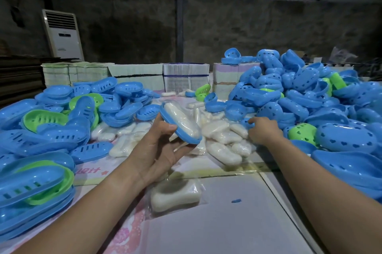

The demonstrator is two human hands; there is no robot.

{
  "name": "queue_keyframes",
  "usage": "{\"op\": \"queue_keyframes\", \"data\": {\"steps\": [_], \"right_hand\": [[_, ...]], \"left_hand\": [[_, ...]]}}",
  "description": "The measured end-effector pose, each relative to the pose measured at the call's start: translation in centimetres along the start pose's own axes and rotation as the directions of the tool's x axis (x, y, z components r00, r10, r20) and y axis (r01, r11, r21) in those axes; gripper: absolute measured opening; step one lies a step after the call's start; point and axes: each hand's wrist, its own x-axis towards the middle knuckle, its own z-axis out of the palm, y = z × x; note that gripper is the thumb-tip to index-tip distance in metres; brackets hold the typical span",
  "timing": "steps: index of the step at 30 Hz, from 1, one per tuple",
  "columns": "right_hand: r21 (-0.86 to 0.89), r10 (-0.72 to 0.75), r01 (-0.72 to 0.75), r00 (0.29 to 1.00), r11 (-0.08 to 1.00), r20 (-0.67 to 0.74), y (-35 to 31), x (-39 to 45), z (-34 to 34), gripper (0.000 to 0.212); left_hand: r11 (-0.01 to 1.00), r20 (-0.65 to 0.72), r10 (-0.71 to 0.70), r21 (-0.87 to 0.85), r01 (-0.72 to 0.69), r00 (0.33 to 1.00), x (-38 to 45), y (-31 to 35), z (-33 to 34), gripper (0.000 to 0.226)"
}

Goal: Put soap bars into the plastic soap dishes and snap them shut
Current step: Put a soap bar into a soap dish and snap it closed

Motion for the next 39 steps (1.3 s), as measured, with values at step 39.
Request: {"op": "queue_keyframes", "data": {"steps": [39], "right_hand": [[0.909, -0.221, 0.167, 0.972, 0.381, -0.087, -8.2, -8.4, -2.5, 0.038]], "left_hand": [[0.994, -0.102, 0.069, 0.092, -0.06, 0.992, 0.0, -0.4, -0.4, 0.066]]}}
